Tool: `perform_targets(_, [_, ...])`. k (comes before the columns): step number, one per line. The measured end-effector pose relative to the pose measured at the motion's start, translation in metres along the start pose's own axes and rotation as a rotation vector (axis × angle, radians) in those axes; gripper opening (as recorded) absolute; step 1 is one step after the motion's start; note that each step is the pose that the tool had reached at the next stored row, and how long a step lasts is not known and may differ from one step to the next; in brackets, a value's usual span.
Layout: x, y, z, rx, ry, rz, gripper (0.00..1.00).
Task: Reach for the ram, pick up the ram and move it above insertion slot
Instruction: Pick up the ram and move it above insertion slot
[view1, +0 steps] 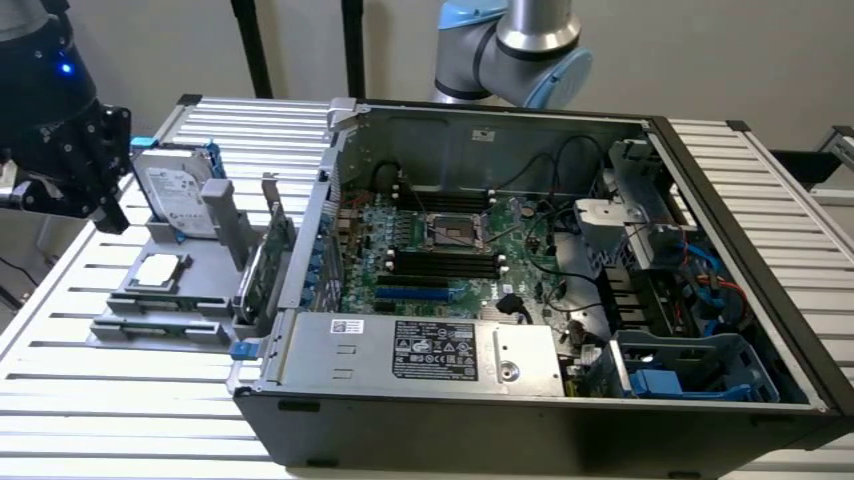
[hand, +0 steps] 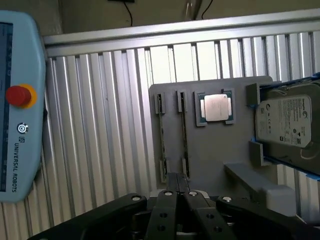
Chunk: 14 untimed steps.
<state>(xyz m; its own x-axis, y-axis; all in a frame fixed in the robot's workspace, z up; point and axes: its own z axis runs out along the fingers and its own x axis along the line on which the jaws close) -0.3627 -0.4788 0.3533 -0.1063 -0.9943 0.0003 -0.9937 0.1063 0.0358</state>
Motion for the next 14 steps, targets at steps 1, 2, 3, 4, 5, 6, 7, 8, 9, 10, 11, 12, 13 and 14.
perform_targets(1, [0.000, 0.0000, 0.0000, 0.0000, 0.0000, 0.000, 0.12])
perform_targets(2, [0.000, 0.0000, 0.0000, 0.0000, 0.0000, 0.000, 0.18])
perform_targets(3, [0.000, 0.0000, 0.0000, 0.0000, 0.0000, 0.000, 0.18])
perform_targets(4, [0.000, -0.0001, 0.0005, 0.0001, 0.0000, -0.001, 0.24])
perform_targets(5, [0.000, -0.0002, 0.0019, 0.0002, -0.0001, -0.001, 0.24])
perform_targets(6, [0.000, -0.0002, 0.0035, 0.0002, 0.0001, -0.001, 0.31])
perform_targets(7, [0.000, -0.0003, 0.0053, 0.0005, 0.0000, -0.001, 0.31])
perform_targets(8, [0.000, -0.0003, 0.0072, 0.0007, 0.0000, -0.002, 0.31])
perform_targets(9, [0.000, -0.0004, 0.0090, 0.0009, 0.0000, -0.002, 0.31])
perform_targets(10, [0.000, -0.0005, 0.0108, 0.0010, -0.0001, -0.003, 0.31])
perform_targets(11, [0.000, -0.0005, 0.0126, 0.0009, 0.0000, -0.003, 0.31])
perform_targets(12, [0.000, -0.0006, 0.0144, 0.0009, 0.0001, -0.004, 0.31])
perform_targets(13, [0.000, -0.0006, 0.0163, 0.0010, 0.0001, -0.004, 0.31])
perform_targets(14, [0.000, -0.0007, 0.0181, 0.0010, 0.0001, -0.005, 0.31])
